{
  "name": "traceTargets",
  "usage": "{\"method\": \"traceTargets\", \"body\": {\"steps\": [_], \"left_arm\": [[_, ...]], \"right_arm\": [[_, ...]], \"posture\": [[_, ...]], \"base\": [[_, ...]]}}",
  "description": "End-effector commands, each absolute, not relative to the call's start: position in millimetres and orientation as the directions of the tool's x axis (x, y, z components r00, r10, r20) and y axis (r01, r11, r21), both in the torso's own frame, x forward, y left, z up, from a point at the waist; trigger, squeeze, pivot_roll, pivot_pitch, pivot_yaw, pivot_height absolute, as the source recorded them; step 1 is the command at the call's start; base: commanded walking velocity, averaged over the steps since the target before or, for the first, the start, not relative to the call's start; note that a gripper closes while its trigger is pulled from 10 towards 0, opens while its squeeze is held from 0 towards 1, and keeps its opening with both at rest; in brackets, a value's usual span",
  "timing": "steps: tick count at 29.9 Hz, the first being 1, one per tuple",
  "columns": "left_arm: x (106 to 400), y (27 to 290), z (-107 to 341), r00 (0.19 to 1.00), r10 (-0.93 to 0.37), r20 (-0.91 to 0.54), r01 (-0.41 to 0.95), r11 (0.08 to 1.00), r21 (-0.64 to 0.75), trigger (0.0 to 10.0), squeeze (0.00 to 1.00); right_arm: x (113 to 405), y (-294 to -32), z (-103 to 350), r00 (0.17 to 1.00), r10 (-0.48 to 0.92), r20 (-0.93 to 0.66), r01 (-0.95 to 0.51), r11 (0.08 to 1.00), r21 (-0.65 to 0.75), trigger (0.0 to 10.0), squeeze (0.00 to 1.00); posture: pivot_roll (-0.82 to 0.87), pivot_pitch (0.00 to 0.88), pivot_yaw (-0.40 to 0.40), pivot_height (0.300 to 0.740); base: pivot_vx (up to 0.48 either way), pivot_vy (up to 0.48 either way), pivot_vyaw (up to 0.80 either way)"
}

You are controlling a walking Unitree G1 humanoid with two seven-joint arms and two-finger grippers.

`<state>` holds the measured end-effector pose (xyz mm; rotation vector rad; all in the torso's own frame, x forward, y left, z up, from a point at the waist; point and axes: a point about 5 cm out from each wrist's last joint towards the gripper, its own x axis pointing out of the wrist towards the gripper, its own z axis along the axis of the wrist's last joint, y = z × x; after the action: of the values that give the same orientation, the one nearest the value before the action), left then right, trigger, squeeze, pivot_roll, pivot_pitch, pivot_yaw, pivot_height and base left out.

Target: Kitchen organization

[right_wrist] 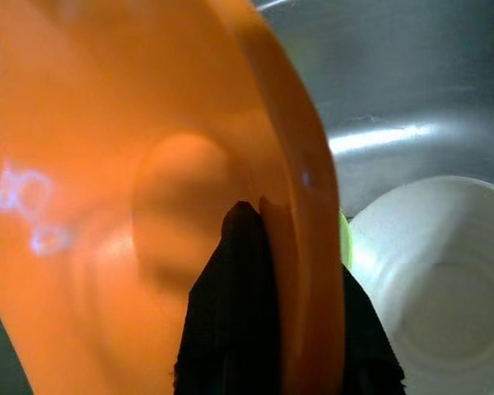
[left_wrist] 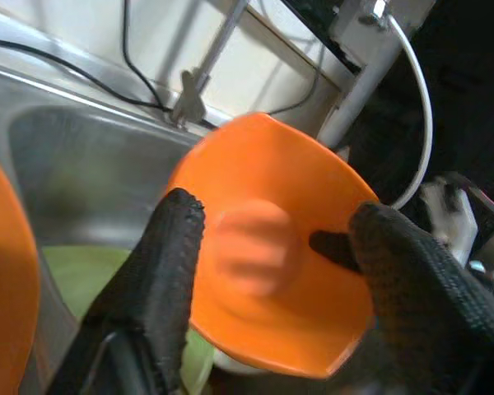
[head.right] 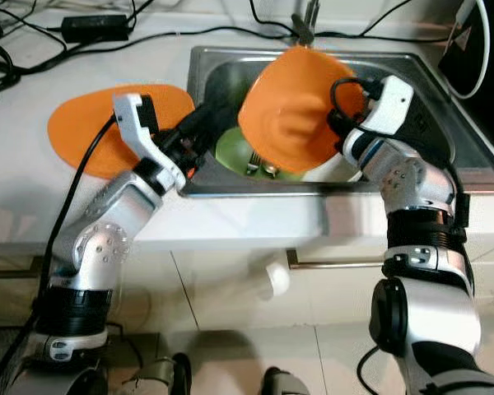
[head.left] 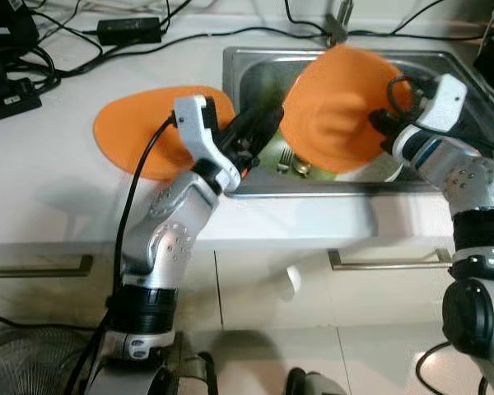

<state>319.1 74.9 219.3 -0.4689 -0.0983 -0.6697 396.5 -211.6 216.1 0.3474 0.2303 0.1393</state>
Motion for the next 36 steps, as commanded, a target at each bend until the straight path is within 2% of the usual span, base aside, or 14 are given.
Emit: {"method": "traceTargets", "body": {"steps": [1,8,10,12,15,25,26,27,28,29,32,33,36], "left_arm": [[313,69,223,0.758,-0.608,0.236,0.650,0.673,-0.352,10.0,1.00],[303,65,222,0.734,-0.646,0.209,0.675,0.660,-0.329,10.0,1.00],[301,65,221,0.732,-0.652,0.200,0.677,0.661,-0.323,10.0,1.00],[299,66,219,0.730,-0.660,0.181,0.679,0.666,-0.309,10.0,1.00],[296,67,219,0.731,-0.661,0.172,0.677,0.670,-0.303,10.0,1.00],[288,72,216,0.740,-0.663,0.114,0.666,0.699,-0.261,10.0,1.00],[286,73,215,0.740,-0.664,0.104,0.666,0.703,-0.251,10.0,0.91],[286,73,215,0.740,-0.664,0.104,0.666,0.703,-0.251,10.0,0.91],[286,73,215,0.740,-0.666,0.096,0.666,0.706,-0.242,10.0,0.36],[284,74,215,0.740,-0.667,0.086,0.667,0.711,-0.223,10.0,0.00],[284,75,215,0.741,-0.667,0.084,0.666,0.711,-0.227,10.0,0.00],[283,76,214,0.741,-0.667,0.078,0.665,0.712,-0.226,10.0,0.00],[282,76,214,0.742,-0.666,0.074,0.663,0.713,-0.226,10.0,0.00]], "right_arm": [[400,-216,229,0.973,0.180,-0.142,-0.129,0.942,0.310,0.0,0.00],[406,-215,212,0.959,0.209,-0.190,-0.171,0.965,0.198,0.0,0.00],[406,-216,210,0.959,0.203,-0.198,-0.168,0.969,0.181,0.0,0.00],[405,-217,202,0.955,0.197,-0.219,-0.177,0.978,0.108,0.0,0.00],[403,-224,195,0.959,0.155,-0.238,-0.138,0.986,0.089,0.0,0.00],[397,-230,171,0.946,0.130,-0.298,-0.147,0.988,-0.038,0.0,0.00],[395,-230,167,0.939,0.134,-0.316,-0.160,0.985,-0.061,0.0,0.00],[395,-230,167,0.939,0.134,-0.316,-0.160,0.985,-0.061,0.0,0.00],[394,-232,164,0.937,0.128,-0.326,-0.157,0.985,-0.065,0.0,0.00],[392,-234,160,0.931,0.123,-0.342,-0.159,0.984,-0.079,0.0,0.00],[391,-234,158,0.927,0.126,-0.354,-0.176,0.978,-0.112,0.0,0.00],[390,-235,155,0.922,0.126,-0.366,-0.183,0.975,-0.125,1.7,0.00],[390,-235,154,0.920,0.126,-0.372,-0.187,0.973,-0.133,2.0,0.00]], "posture": [[0.05,0.140,-0.047,0.740],[0.08,0.139,-0.051,0.740],[0.09,0.139,-0.050,0.740],[0.11,0.137,-0.050,0.740],[0.13,0.137,-0.050,0.740],[0.18,0.149,-0.044,0.740],[0.20,0.153,-0.043,0.740],[0.20,0.153,-0.043,0.740],[0.20,0.154,-0.044,0.740],[0.20,0.156,-0.045,0.740],[0.21,0.158,-0.046,0.740],[0.21,0.158,-0.047,0.740],[0.21,0.158,-0.047,0.740]], "base": [[0.000,0.000,0.00],[0.000,0.000,0.00],[0.000,0.000,0.00],[0.000,0.000,0.00],[0.000,0.000,0.00],[0.000,0.000,0.00],[0.000,0.000,0.00],[0.000,0.000,0.00],[0.000,0.000,0.00],[0.000,0.000,0.00],[0.000,0.000,0.00],[0.000,0.000,0.00],[0.000,0.000,0.00]]}}
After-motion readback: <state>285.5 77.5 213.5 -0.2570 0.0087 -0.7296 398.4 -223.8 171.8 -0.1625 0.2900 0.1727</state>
